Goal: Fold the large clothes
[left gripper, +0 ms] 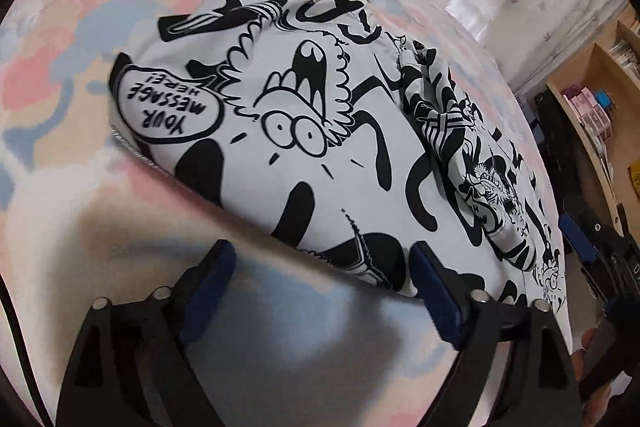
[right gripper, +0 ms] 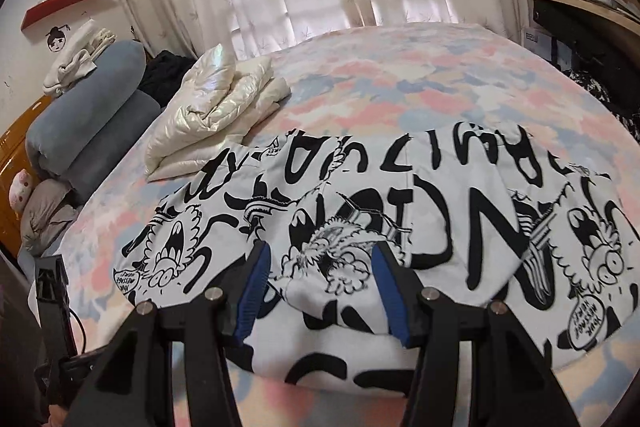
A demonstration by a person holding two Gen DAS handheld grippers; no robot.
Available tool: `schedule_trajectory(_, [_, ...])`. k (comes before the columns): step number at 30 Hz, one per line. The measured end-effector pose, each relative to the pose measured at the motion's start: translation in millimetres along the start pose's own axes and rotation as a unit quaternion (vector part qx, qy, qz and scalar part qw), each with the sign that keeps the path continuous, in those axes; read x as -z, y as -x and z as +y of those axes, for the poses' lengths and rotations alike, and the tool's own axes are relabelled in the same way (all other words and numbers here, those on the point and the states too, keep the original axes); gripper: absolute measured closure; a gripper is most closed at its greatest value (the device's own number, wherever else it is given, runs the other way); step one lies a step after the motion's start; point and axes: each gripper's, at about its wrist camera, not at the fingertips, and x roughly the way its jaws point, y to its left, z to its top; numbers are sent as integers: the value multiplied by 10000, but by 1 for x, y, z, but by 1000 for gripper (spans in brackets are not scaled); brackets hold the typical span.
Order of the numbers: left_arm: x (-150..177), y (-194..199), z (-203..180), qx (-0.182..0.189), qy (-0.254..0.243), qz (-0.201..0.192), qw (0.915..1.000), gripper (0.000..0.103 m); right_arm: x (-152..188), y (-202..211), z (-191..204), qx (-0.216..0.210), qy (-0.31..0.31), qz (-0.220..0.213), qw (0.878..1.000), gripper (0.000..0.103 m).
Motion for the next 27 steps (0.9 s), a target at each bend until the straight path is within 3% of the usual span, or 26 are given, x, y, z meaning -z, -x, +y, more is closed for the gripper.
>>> schedule_trajectory(6, [-14, -16, 4, 70, 149, -176, 9997, 5, 3, -14, 5, -111, 11, 93, 9999, 51])
schedule_trajectory(14, [-56, -40, 12, 39, 582, -433, 9974, 4, 2, -30, 8, -45, 138, 146, 9998, 51])
schedule_trajectory(17, [-61, -40, 10, 29, 619, -714, 9955, 7, -6, -33, 7, -59, 102, 121, 9999, 52])
schedule_trajectory(19, [-63, -38, 11, -76, 644, -910, 9937, 21, -11, -34, 7, -51, 153, 3, 9999, 52])
schedule_trajectory(21, [-67, -34, 16, -113, 704, -1048, 9919, 49, -16, -37, 7, 69, 239, -43, 9997, 54])
schedule_trajectory(24, [-74, -29, 15, -39, 585, -1259, 9903, 74, -27, -47, 1, 145, 309, -143, 9993, 67])
schedule_trajectory(27, [-72, -16, -2, -206, 105, -1619, 9865, 87, -37, -60, -9, 406, 259, -132, 9988, 80])
